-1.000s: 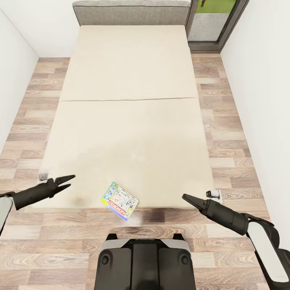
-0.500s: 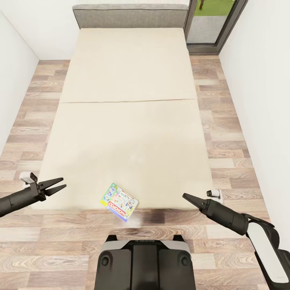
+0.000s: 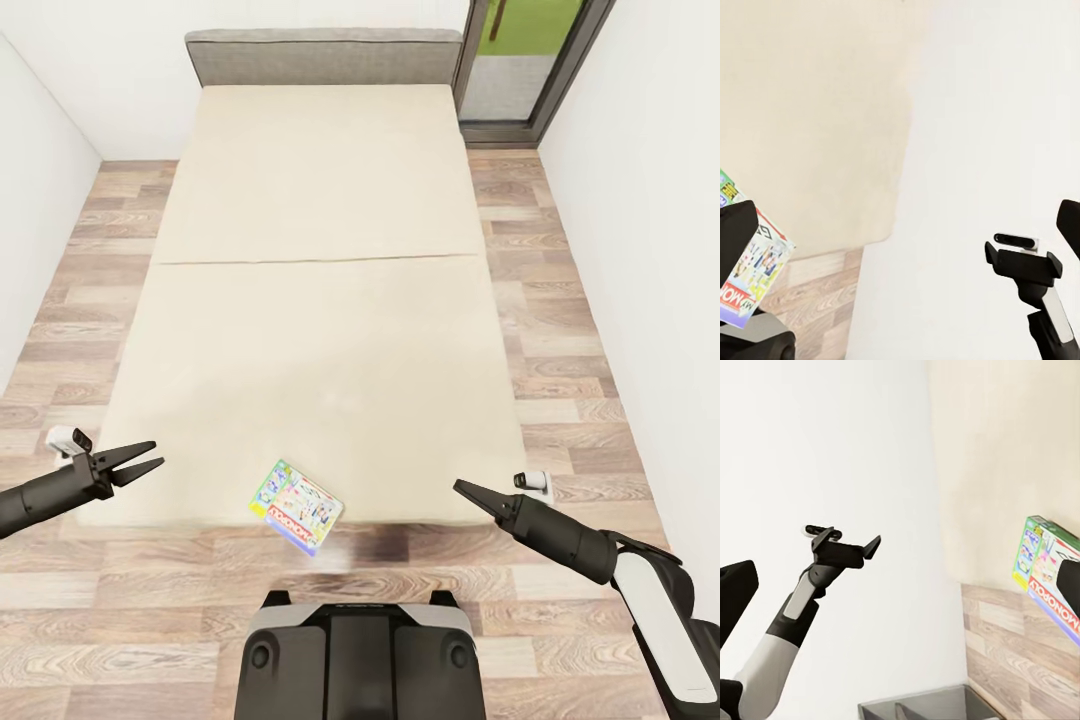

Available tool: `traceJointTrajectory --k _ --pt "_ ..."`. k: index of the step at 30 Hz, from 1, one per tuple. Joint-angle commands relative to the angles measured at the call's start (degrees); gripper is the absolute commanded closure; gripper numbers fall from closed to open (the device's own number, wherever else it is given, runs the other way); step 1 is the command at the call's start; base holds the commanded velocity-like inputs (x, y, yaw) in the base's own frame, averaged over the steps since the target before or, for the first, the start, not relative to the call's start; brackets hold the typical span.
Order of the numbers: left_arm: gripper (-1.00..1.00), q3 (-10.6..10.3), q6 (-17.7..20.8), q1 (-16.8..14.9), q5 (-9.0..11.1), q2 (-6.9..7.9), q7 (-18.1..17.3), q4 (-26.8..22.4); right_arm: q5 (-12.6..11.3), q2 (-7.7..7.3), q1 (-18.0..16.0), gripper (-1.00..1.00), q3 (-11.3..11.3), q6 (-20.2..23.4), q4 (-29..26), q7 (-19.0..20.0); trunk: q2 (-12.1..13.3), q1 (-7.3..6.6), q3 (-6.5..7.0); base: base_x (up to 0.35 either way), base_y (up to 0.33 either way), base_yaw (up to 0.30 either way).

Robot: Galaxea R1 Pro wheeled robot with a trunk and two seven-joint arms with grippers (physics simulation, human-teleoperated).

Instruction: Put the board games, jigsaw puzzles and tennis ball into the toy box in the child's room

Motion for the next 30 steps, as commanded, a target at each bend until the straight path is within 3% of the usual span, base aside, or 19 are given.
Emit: traceJointTrajectory --k 1,30 --pt "-1.00 0.0 0.3 0.0 0.0 0.00 -0.2 0.0 0.0 -0.01 0.0 -1.00 0.0 0.3 0.0 0.1 -0.1 0.04 0.04 0.000 0.000 -0.001" --pt "-1.00 0.0 0.3 0.0 -0.1 -0.26 0.0 0.0 0.0 0.07 0.0 -1.00 0.2 0.2 0.0 -0.8 -0.1 0.04 2.74 0.000 0.000 0.000"
